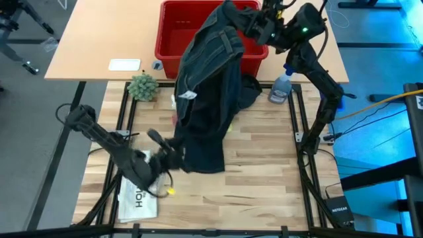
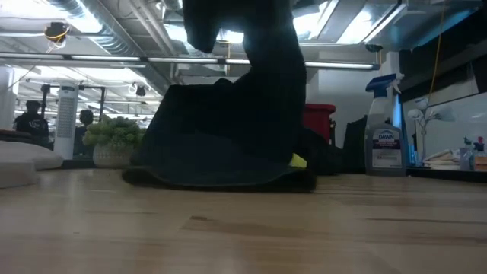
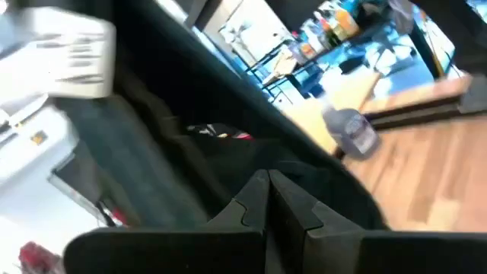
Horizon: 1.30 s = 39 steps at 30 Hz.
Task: Fold laundry
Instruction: Fold the black jean
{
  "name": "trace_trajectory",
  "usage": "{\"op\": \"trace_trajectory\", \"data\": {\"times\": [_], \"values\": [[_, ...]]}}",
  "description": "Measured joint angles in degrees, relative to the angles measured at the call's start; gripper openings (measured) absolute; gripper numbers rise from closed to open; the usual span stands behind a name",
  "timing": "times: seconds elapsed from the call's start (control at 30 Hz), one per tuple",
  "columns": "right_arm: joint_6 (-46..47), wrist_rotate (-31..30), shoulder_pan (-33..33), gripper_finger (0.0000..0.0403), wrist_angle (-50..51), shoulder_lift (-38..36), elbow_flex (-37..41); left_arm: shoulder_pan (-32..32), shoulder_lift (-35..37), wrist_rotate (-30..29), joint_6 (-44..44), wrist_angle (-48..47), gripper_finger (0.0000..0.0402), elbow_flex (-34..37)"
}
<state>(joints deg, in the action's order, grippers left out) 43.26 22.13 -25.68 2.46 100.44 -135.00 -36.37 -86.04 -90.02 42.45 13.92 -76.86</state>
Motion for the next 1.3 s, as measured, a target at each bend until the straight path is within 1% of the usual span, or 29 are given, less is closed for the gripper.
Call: {"op": "trace_trajectory", "data": {"times": [0.2,0.27,0.33,0.4,0.47,0.57,0.6,0.7,0.77,0.87,0.93,1.0,1.07,1.17,1.3], "values": [[-1.0,1.2,-3.1,0.0000,-0.3,0.0,0.0,3.8,8.1,0.0,-0.1,-0.3,0.0000,0.6],[-1.8,1.0,-3.8,0.0000,-1.7,0.0,0.0,6.0,10.2,0.0,0.6,-4.4,0.0000,0.7],[-2.5,-0.1,-3.8,0.0000,-2.8,0.0,0.0,8.8,11.8,0.0,0.9,-10.9,0.0000,0.7],[-3.2,-2.0,-4.0,0.0000,-3.0,0.0,0.0,11.9,12.7,0.0,-0.9,-16.9,0.0000,0.8],[-3.2,-2.0,-4.6,0.0000,-3.4,0.0,0.0,14.9,13.7,0.1,-3.6,-21.6,0.0000,0.9],[-3.2,-2.6,-5.3,0.0000,-4.4,0.1,0.1,18.7,15.1,0.0,-11.8,-24.1,0.0005,0.9],[-3.2,-3.2,-5.3,0.0000,-5.1,0.1,0.1,19.4,15.5,1.0,-14.9,-24.5,0.0009,0.9],[-3.3,-3.4,-6.4,0.0000,-7.6,0.1,0.1,20.3,17.6,7.6,-20.7,-27.5,0.0032,0.9],[-3.3,-2.9,-7.3,0.0000,-7.8,0.1,0.1,20.3,19.5,12.6,-24.4,-31.8,0.0054,0.9],[-3.3,-1.8,-8.8,0.0000,-7.5,0.1,0.1,20.5,21.8,22.0,-34.4,-39.3,0.0092,0.8],[-3.3,-0.6,-9.4,0.0000,-7.4,0.1,0.1,21.2,22.3,25.9,-39.6,-44.8,0.0116,0.8],[-4.0,-0.3,-9.7,0.0000,-7.5,0.1,0.1,21.3,22.3,27.1,-43.7,-49.5,0.0136,0.8],[-4.7,-0.1,-9.7,0.0000,-7.9,0.1,0.1,21.3,21.9,28.5,-45.6,-51.6,0.0151,0.9],[-4.7,0.0,-9.7,0.0000,-8.7,0.1,0.1,22.1,20.0,30.5,-47.0,-51.7,0.0166,0.8],[-5.1,0.1,-9.7,0.0001,-8.7,0.1,0.1,23.4,17.1,31.1,-48.3,-51.3,0.0178,0.9]]}}
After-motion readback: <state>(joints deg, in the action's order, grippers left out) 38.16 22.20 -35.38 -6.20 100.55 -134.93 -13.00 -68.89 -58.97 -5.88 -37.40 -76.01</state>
